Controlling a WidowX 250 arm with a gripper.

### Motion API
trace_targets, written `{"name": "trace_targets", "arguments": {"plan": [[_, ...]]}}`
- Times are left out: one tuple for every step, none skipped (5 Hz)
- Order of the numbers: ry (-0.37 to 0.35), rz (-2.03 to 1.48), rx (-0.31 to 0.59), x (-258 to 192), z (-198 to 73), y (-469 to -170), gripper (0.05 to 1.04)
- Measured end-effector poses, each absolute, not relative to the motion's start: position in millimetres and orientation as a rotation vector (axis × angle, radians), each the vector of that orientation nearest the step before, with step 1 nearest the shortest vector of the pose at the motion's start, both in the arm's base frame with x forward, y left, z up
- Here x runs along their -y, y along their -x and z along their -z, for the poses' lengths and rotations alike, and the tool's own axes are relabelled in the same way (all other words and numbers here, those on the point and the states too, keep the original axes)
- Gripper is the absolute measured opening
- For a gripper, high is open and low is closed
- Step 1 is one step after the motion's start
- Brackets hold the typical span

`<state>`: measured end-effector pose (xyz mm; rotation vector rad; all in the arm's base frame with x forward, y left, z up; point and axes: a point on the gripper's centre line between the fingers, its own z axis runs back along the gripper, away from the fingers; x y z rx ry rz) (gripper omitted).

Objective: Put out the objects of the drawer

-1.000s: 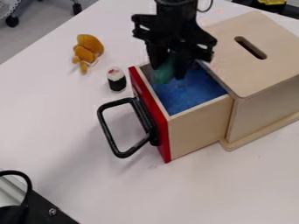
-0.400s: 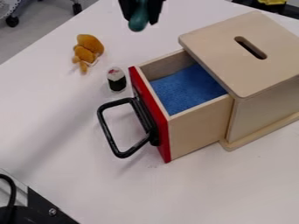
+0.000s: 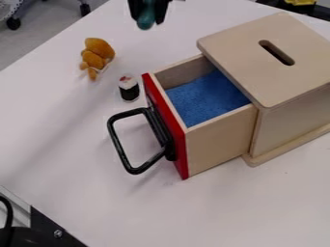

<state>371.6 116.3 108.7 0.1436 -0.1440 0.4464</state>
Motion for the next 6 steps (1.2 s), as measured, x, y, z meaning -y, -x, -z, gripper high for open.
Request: {"name": "trace_targets", "arguments": {"plan": [[-0.135,-0.449,0.123,-129,-76,-388,0.463],[-0.125,-0.441,0.114,-132,-50,-402,0.463],[-0.12,-0.429,0.08,-133,-24,-409,0.463],[-0.108,-0.419,0.056,-132,-8,-411,0.463],[-0.097,-0.414,0.066,-130,-9,-414,0.527],[-0.092,-0.416,0.063,-129,-8,-414,0.834]]}}
